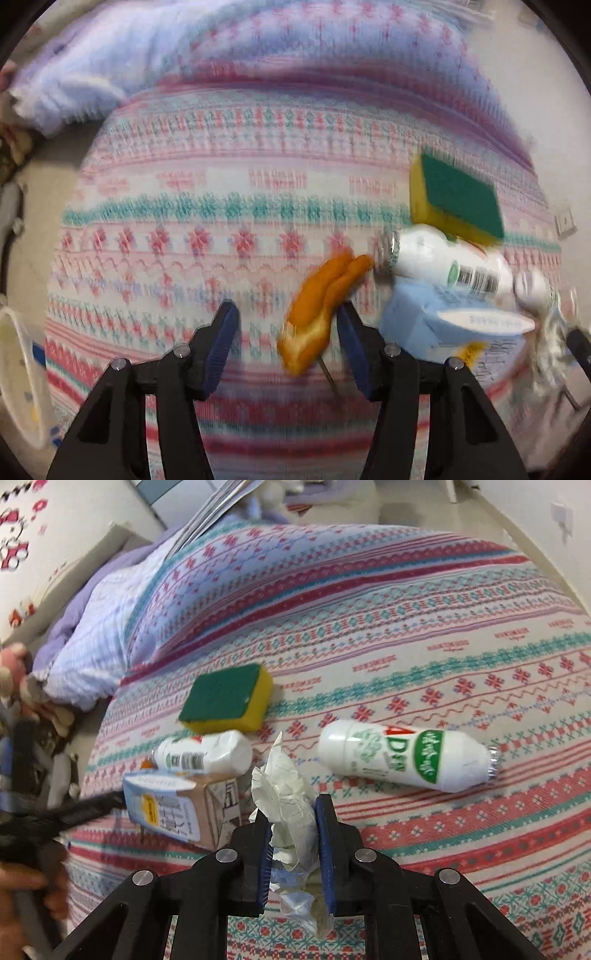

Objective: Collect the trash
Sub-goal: 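Grasp the orange peel with the left tool while the right tool grasps crumpled plastic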

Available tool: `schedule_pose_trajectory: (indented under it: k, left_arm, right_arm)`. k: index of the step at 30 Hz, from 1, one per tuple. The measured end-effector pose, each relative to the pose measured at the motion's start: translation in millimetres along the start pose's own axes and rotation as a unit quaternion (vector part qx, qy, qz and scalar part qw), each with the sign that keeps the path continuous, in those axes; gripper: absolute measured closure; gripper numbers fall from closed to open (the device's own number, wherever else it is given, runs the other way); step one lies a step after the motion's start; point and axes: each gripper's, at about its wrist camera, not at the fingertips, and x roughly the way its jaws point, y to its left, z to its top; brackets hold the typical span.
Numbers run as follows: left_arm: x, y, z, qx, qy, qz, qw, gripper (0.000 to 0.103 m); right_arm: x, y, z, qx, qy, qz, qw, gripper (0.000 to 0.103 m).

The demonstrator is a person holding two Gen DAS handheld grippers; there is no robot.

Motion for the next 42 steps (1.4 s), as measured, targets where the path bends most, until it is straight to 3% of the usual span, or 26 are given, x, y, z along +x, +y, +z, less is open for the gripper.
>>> schedule_pose_trajectory:
  k: [1,2,3,6,16,23,26,29,39,42]
  left_arm:
    - [1.7,0.3,0.0,-0.002,0.003,0.001,1.0000,0.046]
    - [0.1,0.6,0.2,-0.001,-0.003,0.007,1.0000,0.057]
    - [-1.0,1.3,0.6,0.003,-0.004,0.008,1.0000,0.077]
    - [-3.4,13.0,1.6,-0.009,-0.002,-0.009,0.9999,0.087]
    - [-38.9,24.5,-10.4,-0.042,0.000,-0.019,0.9989,0.089]
    - [-106.2,43.4,-39.0,-0.034,-0.050,0.014,0.9981,0.089]
    - [-136.2,61.0,-57.6,-0.047,-0.071,0.025,0.9960,0.089]
    - [-156.1,78.0,-76.0,-0.056,-0.090,0.040,0.9936,0.089]
    - [-187.5,144.1,-120.2,-0.102,-0.120,0.064,0.9854,0.089]
    - [-186.8,161.2,-130.3,-0.123,-0.118,0.056,0.9838,0.089]
  right_arm:
    - [0.2,-1.1,1.0,0.003,0.000,0.000,1.000,0.084]
    - [0.1,-2.4,1.2,0.006,0.000,0.001,1.000,0.084]
    - [0.1,-2.7,1.6,0.006,0.001,0.001,1.000,0.084]
    - [1.0,-2.3,2.3,0.009,0.003,0.003,1.000,0.084]
    - [2.2,-2.7,2.6,0.008,0.000,0.001,1.000,0.084]
    - [3.0,2.9,1.5,-0.005,-0.004,0.005,1.000,0.084]
    - [3.7,1.8,0.0,0.006,-0.001,0.027,1.000,0.084]
    - [1.9,4.9,-1.2,-0.003,-0.007,0.019,1.000,0.084]
    - [-8.0,37.5,-14.7,-0.042,-0.032,0.045,0.998,0.084]
    - [-9.4,52.8,-25.3,-0.047,-0.040,0.059,0.996,0.084]
